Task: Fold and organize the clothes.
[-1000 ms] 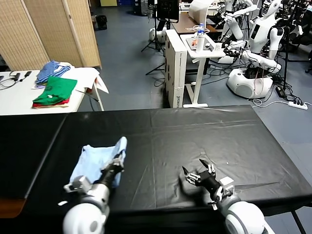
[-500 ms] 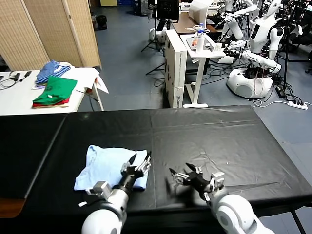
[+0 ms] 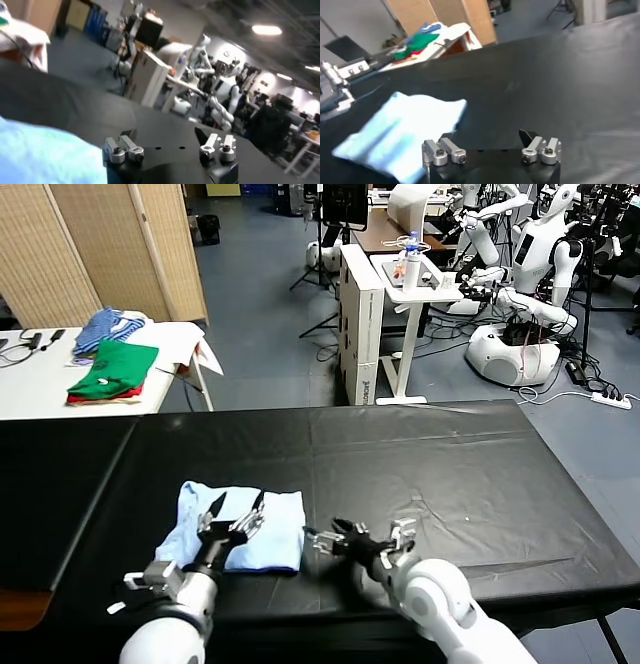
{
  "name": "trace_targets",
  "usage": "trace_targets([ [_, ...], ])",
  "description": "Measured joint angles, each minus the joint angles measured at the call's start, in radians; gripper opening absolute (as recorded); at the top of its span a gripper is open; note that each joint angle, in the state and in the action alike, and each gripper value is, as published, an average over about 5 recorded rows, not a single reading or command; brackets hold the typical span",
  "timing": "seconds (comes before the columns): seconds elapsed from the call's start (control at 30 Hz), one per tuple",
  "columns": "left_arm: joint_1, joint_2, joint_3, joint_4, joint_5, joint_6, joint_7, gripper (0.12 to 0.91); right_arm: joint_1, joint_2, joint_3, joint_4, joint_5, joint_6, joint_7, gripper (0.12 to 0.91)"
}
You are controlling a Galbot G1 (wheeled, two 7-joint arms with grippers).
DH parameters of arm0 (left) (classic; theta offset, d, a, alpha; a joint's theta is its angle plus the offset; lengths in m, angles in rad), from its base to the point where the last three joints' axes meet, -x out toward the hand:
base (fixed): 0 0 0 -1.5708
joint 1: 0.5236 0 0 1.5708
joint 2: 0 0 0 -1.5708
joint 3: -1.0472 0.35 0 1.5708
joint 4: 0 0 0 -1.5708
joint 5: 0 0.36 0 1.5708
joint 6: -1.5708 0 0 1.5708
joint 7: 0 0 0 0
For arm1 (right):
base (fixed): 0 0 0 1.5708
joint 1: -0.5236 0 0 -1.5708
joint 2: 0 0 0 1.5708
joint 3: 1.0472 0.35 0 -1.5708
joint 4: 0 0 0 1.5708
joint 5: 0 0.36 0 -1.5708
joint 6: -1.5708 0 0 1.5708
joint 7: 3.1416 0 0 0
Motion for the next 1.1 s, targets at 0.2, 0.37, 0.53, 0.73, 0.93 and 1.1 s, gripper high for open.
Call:
trace_targets([
  [0.2,0.02,0.003,-0.033,-0.008,0.013,-0.009,-0.001,0.907,0.044,0.043,-0.039,-0.05,0.02,-0.006,0.002,0.866],
  [0.37,0.031,0.0,-0.056,-0.015,0.016,-0.014,-0.002,0.907,0.07,0.068,-0.055,-0.088,0.042,-0.012,0.003,0.627],
  [0.53,0.038,-0.015,-0.074,-0.019,0.016,-0.016,-0.005,0.907,0.084,0.078,-0.064,-0.11,0.048,-0.014,0.003,0.325],
  [0.73,0.045,-0.027,-0.092,-0.02,0.017,-0.019,-0.006,0.907,0.084,0.067,-0.054,-0.108,0.05,-0.023,0.013,0.141],
  [0.93,0.055,-0.024,-0.113,-0.015,0.018,-0.029,-0.008,0.907,0.056,0.002,-0.007,-0.049,0.049,-0.082,0.057,0.14],
  [1.1,0.053,-0.015,-0.116,-0.006,0.017,-0.033,-0.009,0.907,0.033,-0.089,0.048,0.013,0.041,-0.122,0.065,0.14],
])
